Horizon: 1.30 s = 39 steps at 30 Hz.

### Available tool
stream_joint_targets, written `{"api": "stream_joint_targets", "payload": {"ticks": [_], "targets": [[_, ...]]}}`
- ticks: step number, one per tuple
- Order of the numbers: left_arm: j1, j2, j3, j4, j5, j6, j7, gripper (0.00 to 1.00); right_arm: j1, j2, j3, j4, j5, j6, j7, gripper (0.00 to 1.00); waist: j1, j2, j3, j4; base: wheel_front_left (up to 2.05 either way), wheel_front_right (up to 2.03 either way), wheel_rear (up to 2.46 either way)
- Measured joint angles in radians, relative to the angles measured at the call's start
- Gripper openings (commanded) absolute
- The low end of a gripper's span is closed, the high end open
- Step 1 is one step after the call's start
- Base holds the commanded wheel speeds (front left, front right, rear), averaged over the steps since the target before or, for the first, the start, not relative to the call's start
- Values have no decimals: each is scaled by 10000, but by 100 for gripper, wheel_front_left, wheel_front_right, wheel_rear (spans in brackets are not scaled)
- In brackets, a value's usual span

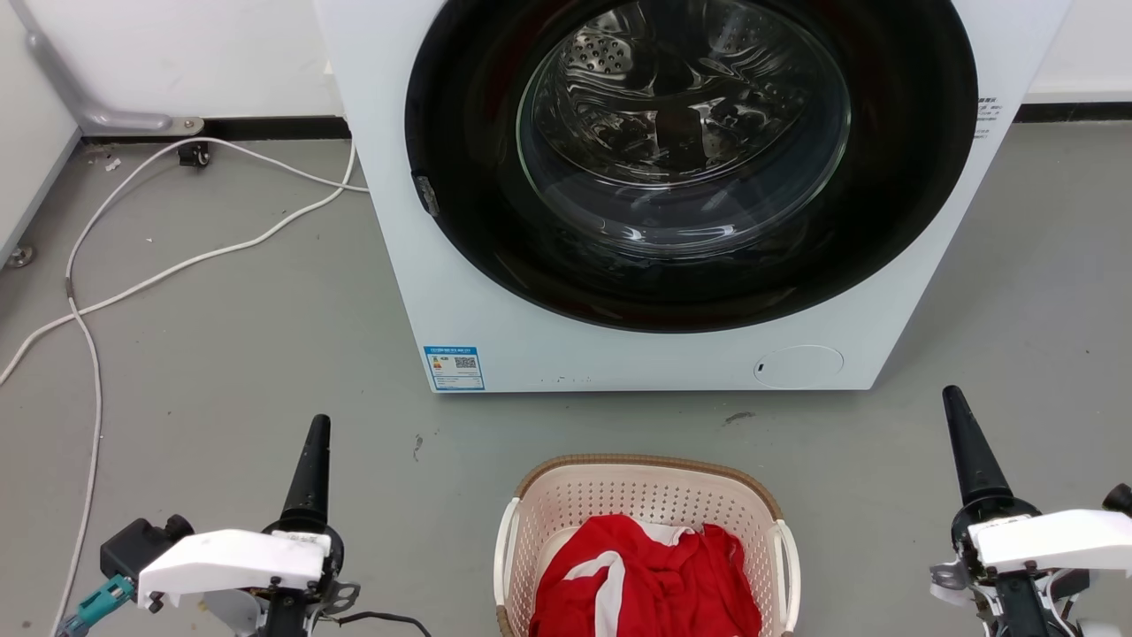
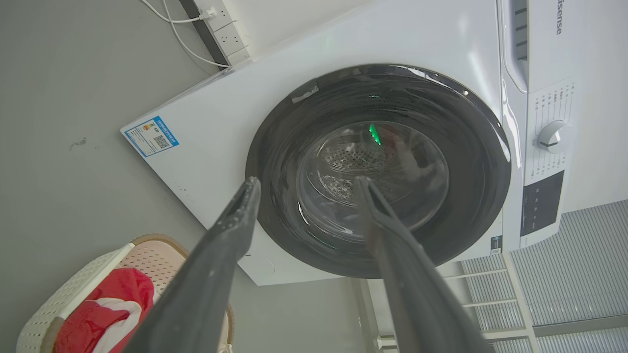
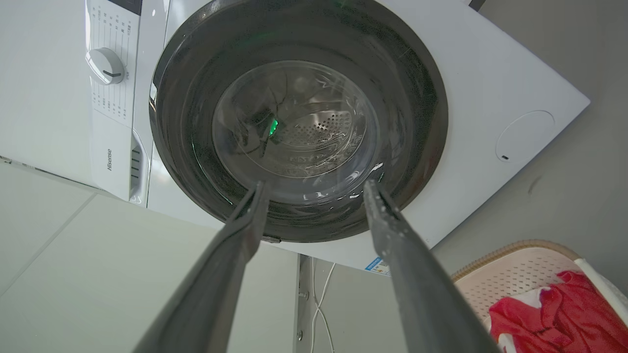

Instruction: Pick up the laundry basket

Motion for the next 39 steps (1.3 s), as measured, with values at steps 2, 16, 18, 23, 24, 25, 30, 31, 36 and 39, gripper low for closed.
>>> {"api": "stream_joint_targets", "payload": {"ticks": [2,16,18,23,24,25,30,31,36,39], "targets": [[1,0,-65,-61,391,73,-75,100,17,-2,54,-88,-487,0,-73,100,0,0,3,3,0,0,0],[34,4,-441,-401,3012,449,-606,100,139,-2,274,-583,-3507,0,-596,100,0,0,24,9,0,0,0],[46,6,-481,-441,3323,481,-673,100,165,-2,280,-642,-3843,0,-677,100,0,0,24,8,0,0,0],[69,23,-606,-550,4115,587,-828,100,227,-2,299,-790,-4702,0,-846,100,0,0,23,9,0,0,0],[71,25,-623,-568,4261,610,-878,100,243,-2,299,-819,-4865,0,-874,100,0,0,22,9,0,0,0],[74,33,-646,-585,4403,652,-892,100,261,-2,297,-842,-5026,0,-909,100,0,0,20,9,0,0,0],[109,82,-773,-612,5122,813,-1062,100,301,-2,311,-940,-5820,0,-1039,100,0,0,15,13,0,0,0],[113,90,-809,-616,5264,834,-1081,100,303,-2,320,-949,-5985,0,-1087,100,0,0,13,14,0,0,0],[169,142,-941,-616,5883,1014,-1237,100,311,-2,339,-1016,-6684,0,-1243,100,0,0,3,18,0,0,0],[215,173,-1007,-616,6232,1099,-1323,100,328,-4,339,-1070,-7066,0,-1333,100,0,0,-4,17,0,0,0]]}}
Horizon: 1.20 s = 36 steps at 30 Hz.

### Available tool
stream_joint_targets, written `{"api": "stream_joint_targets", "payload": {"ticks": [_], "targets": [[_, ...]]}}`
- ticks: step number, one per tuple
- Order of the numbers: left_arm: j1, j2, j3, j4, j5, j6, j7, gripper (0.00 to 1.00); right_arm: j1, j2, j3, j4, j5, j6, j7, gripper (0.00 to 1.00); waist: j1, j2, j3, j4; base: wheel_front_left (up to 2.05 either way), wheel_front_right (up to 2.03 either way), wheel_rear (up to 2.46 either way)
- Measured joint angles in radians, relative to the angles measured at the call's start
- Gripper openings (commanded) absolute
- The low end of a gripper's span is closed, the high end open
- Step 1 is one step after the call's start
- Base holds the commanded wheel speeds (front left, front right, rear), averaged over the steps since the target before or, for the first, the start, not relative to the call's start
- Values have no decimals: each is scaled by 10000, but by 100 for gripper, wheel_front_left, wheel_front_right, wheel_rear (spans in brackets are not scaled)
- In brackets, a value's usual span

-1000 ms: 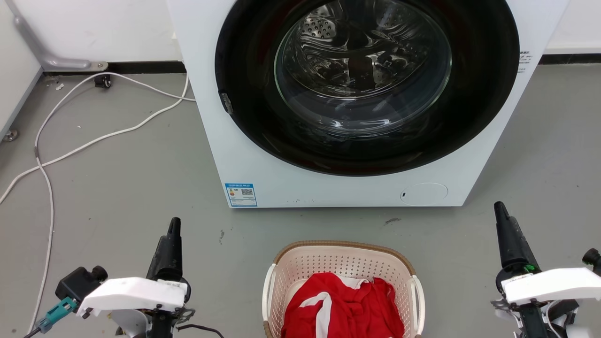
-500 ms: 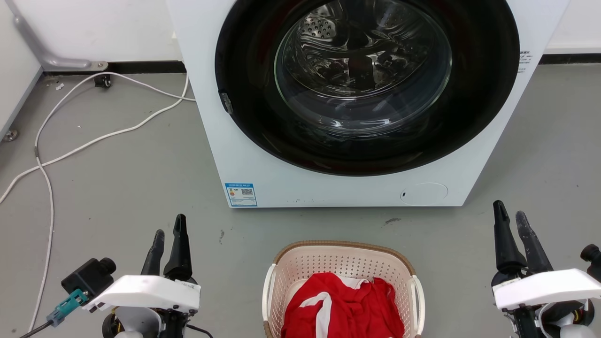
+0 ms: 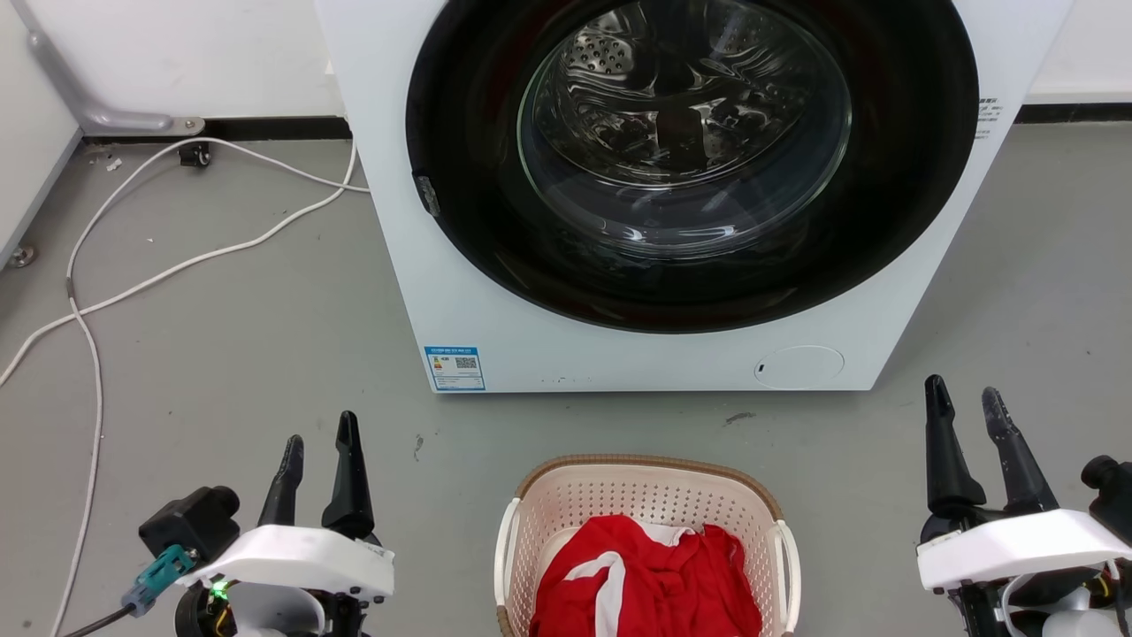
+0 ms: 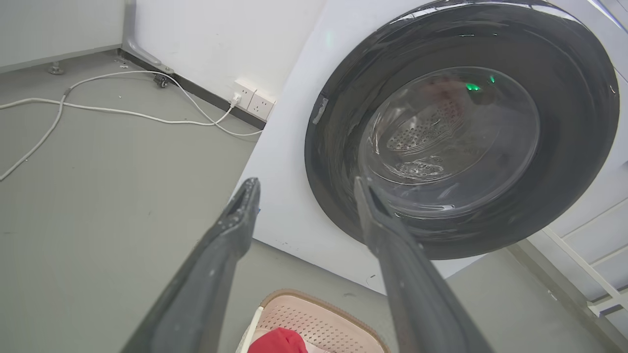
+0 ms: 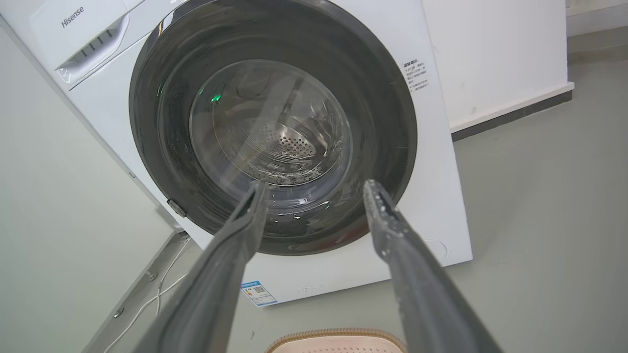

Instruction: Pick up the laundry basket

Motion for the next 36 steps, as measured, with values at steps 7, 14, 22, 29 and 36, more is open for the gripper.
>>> {"api": "stream_joint_targets", "payload": {"ticks": [7,14,22,29,36], "targets": [[27,71,-182,-42,782,128,-184,100,63,0,-15,-86,-890,2,-198,100,0,0,-17,-1,0,0,0],[52,144,-322,-138,1519,211,-360,100,134,0,-98,-127,-1687,2,-364,100,0,0,-13,-3,0,0,0],[92,153,-430,-109,2286,263,-566,100,169,-2,-132,-198,-2510,2,-570,100,0,0,-3,-3,0,0,0],[151,155,-502,-96,2918,291,-709,100,221,-2,-163,-272,-3103,2,-715,100,0,0,6,-5,0,0,0],[183,150,-516,-115,3526,290,-876,100,237,-4,-174,-376,-3670,4,-878,100,0,0,26,-9,0,0,0]]}}
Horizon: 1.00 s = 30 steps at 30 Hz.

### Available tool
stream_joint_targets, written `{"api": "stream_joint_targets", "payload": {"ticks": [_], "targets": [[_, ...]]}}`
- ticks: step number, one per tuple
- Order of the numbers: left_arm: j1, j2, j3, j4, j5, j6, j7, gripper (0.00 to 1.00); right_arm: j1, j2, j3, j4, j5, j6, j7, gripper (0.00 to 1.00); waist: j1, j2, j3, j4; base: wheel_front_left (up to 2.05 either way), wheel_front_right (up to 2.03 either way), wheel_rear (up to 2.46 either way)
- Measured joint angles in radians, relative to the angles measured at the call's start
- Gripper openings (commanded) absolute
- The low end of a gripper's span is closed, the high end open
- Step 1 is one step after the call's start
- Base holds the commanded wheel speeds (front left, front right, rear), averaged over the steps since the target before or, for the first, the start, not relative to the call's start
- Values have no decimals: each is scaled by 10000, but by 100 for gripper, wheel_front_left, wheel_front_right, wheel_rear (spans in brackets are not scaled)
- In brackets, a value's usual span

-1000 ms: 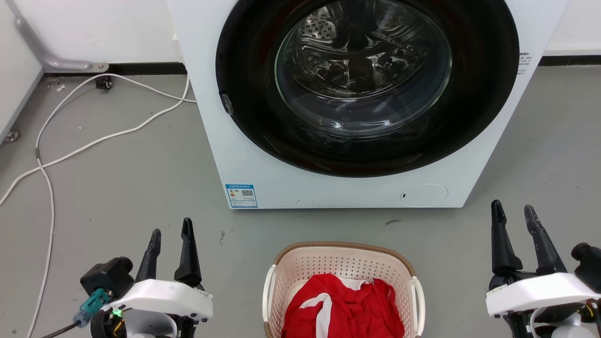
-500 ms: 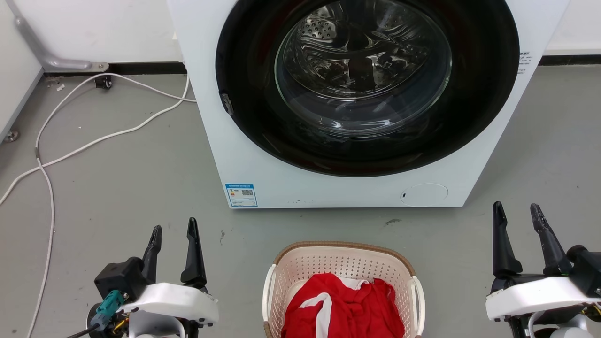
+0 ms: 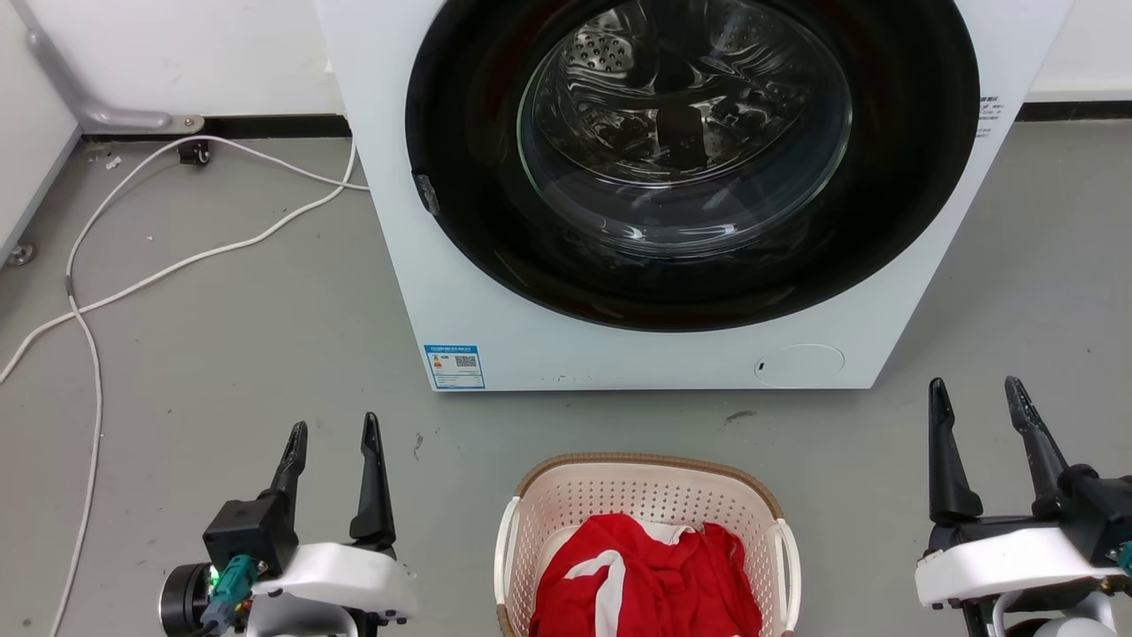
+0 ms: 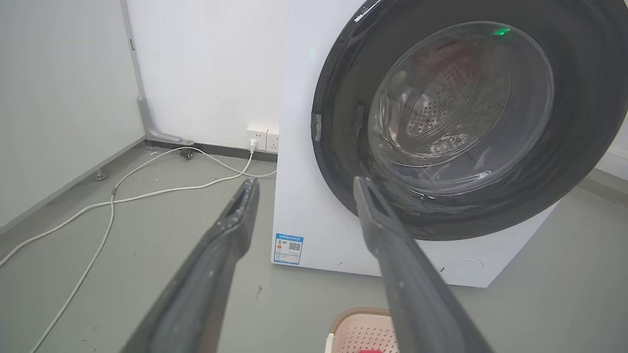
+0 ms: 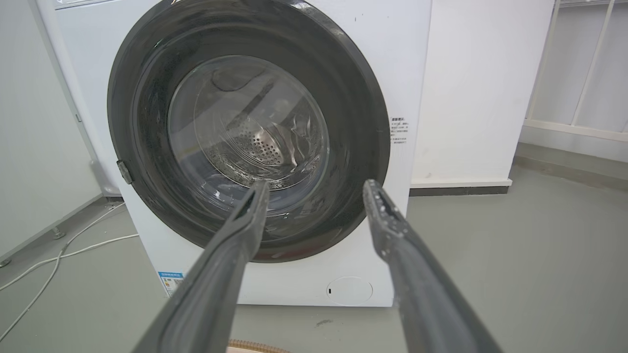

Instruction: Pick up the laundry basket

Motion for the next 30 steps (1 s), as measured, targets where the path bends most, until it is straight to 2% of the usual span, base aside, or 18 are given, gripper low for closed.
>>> {"api": "stream_joint_targets", "payload": {"ticks": [30], "targets": [[174,-90,-2,-38,2376,140,-552,100,138,-6,-138,-88,-2029,0,-564,100,0,0,64,-65,0,0,0]]}}
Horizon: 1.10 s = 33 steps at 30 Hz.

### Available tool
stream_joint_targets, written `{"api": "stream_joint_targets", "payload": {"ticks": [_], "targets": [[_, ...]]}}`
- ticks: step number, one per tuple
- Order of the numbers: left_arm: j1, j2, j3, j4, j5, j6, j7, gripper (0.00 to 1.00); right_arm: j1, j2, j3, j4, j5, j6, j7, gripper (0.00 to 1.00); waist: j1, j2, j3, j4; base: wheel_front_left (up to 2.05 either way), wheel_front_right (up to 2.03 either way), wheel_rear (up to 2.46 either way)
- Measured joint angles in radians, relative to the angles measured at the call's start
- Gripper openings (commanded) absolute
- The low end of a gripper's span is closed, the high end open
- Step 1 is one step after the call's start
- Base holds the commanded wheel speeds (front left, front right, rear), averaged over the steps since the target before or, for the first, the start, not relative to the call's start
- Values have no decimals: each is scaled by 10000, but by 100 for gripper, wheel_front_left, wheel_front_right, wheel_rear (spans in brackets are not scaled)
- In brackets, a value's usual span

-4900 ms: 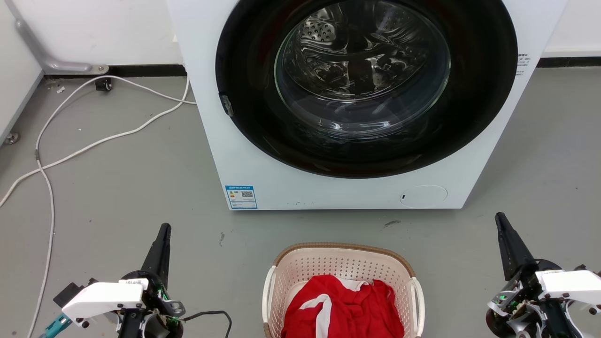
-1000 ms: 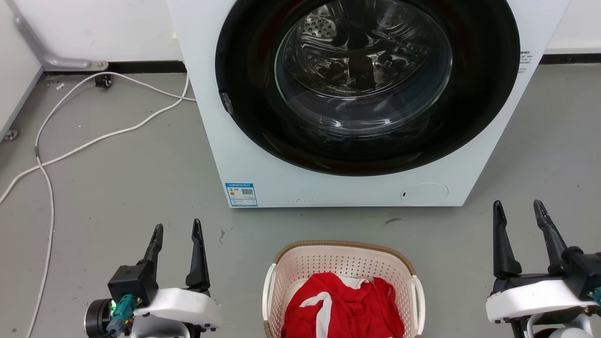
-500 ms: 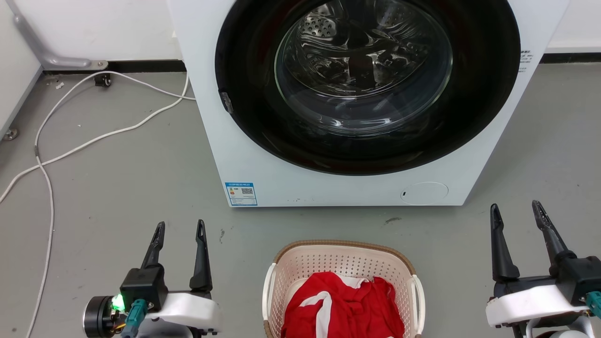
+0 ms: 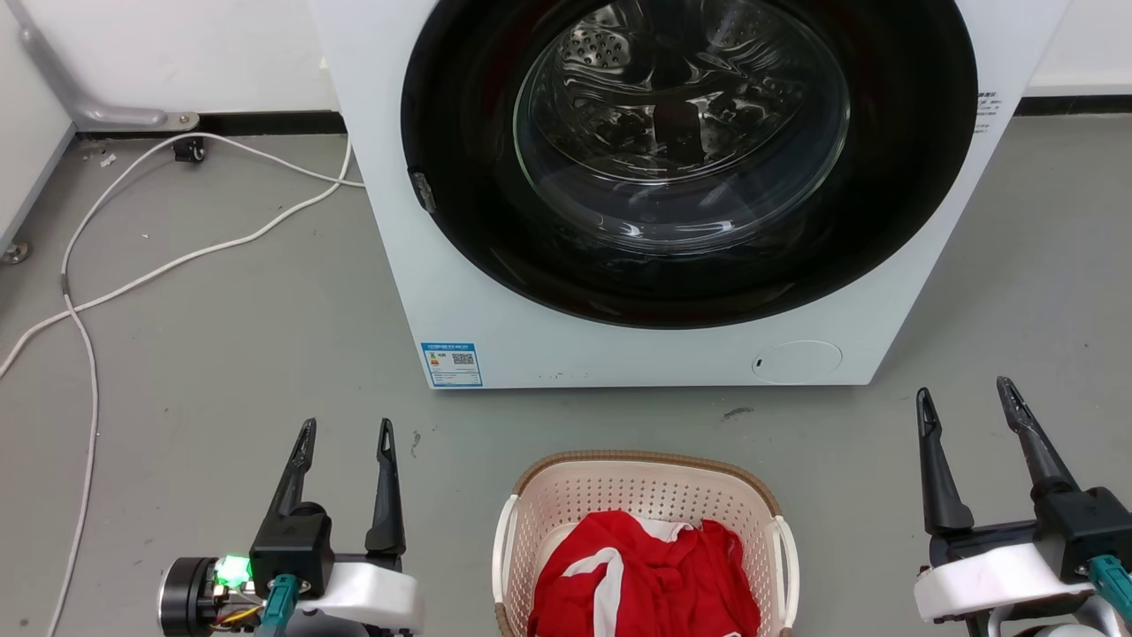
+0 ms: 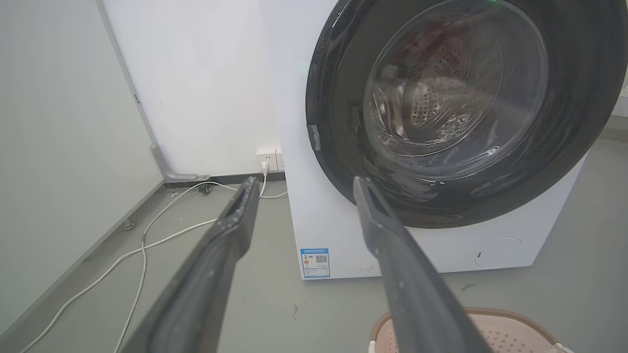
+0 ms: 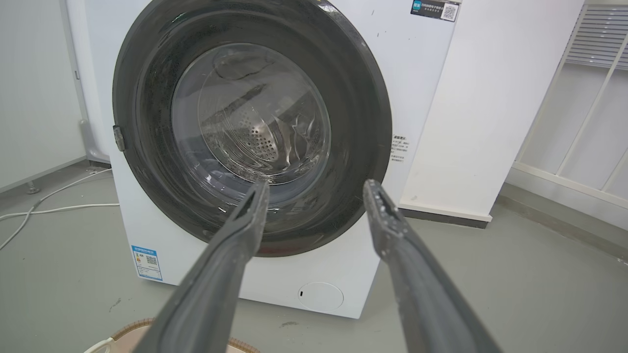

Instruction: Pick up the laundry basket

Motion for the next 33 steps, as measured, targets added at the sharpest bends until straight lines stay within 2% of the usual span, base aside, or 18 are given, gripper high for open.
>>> {"api": "stream_joint_targets", "payload": {"ticks": [23,33], "targets": [[44,-61,31,136,25,-25,-13,100,11,-2,-38,224,84,0,0,100,0,0,-21,9,0,0,0],[-53,-75,-140,385,58,-249,-13,100,1,-4,54,395,184,0,-2,100,0,0,99,-24,0,0,0]]}}
